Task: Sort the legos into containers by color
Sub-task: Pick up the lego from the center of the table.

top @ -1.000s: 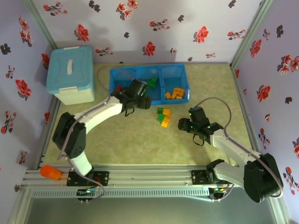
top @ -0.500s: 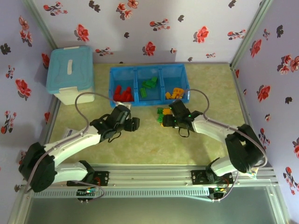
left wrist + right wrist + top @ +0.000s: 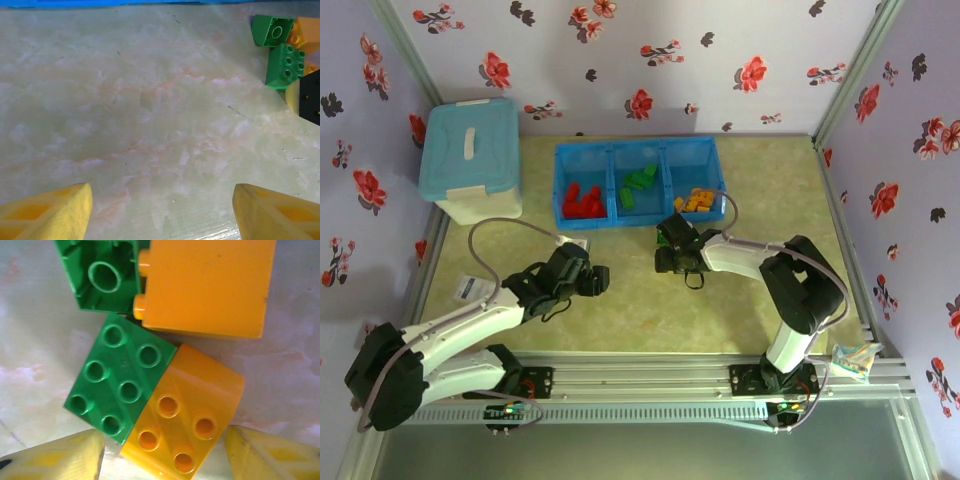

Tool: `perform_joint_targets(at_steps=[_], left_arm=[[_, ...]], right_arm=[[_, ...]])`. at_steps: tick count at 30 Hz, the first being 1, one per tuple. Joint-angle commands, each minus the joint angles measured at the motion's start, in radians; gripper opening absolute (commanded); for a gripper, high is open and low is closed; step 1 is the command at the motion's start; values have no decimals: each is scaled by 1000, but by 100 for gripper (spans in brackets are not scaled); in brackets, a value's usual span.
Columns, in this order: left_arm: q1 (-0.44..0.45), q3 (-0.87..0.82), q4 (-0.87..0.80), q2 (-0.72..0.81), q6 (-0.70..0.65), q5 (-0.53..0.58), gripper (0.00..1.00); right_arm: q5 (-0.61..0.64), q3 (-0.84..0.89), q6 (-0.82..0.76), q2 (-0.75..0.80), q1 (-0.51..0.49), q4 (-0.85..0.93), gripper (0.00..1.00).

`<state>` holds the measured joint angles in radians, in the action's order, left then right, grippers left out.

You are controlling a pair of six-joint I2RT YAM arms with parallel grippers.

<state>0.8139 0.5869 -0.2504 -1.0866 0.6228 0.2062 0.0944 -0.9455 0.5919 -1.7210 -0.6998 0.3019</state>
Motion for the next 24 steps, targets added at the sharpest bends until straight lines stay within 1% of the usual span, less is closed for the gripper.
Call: perform_joint_targets(at_steps=[1,4,5,7,8,11,14,15,17,21,24], left_arm=[[7,-8,21,19,9,28,73],[7,-13,24,18,8,30,73],[7,-14,25,18,9,30,73],[7,-13,26,19,11,31,72],[8,-13,26,19,11,30,72],[7,-11,28,22,11,30,71],[7,-9,30,19,11,32,71],[6,-7,28,19,11,31,71],[7,-3,23,21,8,31,70],[7,1,9,31,3,38,70],[7,-7,10,43,5,41,69]], right_arm=[[87,-24,33,-19,-5,64,63],[114,-14,34,-22,-4,74,59],[124,-12,37,-24,-4,79,56],[141,-2,35,-17,-4,83,46],[146,4,34,-10,-4,80,43],[141,21,32,11,-4,69,42],[139,23,27,17,-4,75,39],[138,21,26,20,-4,78,37],[141,24,27,33,-4,85,29],[161,44,33,105,-4,105,19],[196,49,17,186,-3,142,17]])
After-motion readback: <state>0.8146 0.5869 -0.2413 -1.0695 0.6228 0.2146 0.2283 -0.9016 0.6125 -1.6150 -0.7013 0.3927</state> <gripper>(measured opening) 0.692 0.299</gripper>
